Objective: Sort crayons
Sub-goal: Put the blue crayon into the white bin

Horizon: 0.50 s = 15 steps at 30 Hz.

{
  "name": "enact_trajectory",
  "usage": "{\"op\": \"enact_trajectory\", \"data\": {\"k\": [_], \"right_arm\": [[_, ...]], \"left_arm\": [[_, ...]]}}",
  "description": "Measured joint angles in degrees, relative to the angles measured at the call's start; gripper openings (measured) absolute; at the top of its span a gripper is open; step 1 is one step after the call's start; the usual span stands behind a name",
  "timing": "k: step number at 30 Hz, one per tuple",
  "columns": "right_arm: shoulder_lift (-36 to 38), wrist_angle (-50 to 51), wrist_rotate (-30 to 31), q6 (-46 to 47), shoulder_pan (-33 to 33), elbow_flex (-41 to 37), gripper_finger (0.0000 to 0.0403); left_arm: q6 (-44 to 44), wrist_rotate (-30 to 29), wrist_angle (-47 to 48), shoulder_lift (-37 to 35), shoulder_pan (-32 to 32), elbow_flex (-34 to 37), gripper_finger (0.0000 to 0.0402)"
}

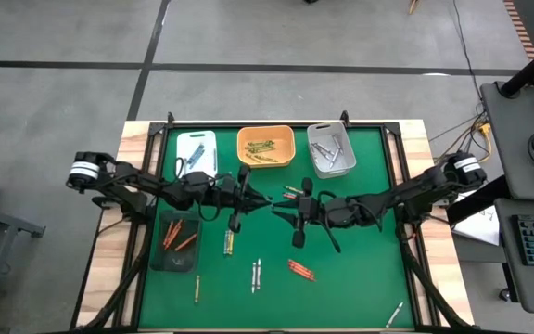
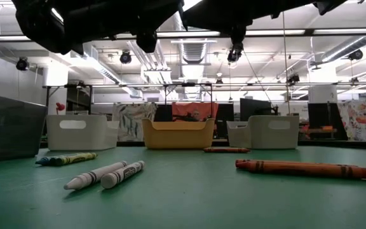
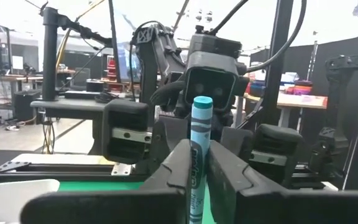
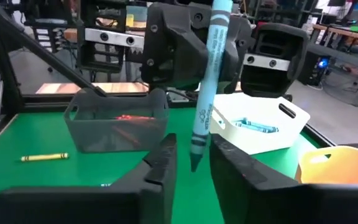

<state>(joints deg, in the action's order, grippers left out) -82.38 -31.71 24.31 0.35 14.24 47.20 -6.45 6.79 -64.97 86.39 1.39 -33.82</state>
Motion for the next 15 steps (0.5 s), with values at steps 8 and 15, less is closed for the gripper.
{"op": "enact_trajectory", "data": {"k": [8, 15], "right_arm": [[6.7, 10.0, 8.7, 4.2, 0.0, 0.0, 0.013], [12.1, 17.5, 10.2, 8.0, 0.0, 0.0, 0.0137]], "left_arm": [[-1.2, -9.6, 23.6, -9.1, -3.7, -1.1, 0.0003], [-11.5, -40.9, 84.4, -16.8, -11.7, -12.2, 0.0003]]}}
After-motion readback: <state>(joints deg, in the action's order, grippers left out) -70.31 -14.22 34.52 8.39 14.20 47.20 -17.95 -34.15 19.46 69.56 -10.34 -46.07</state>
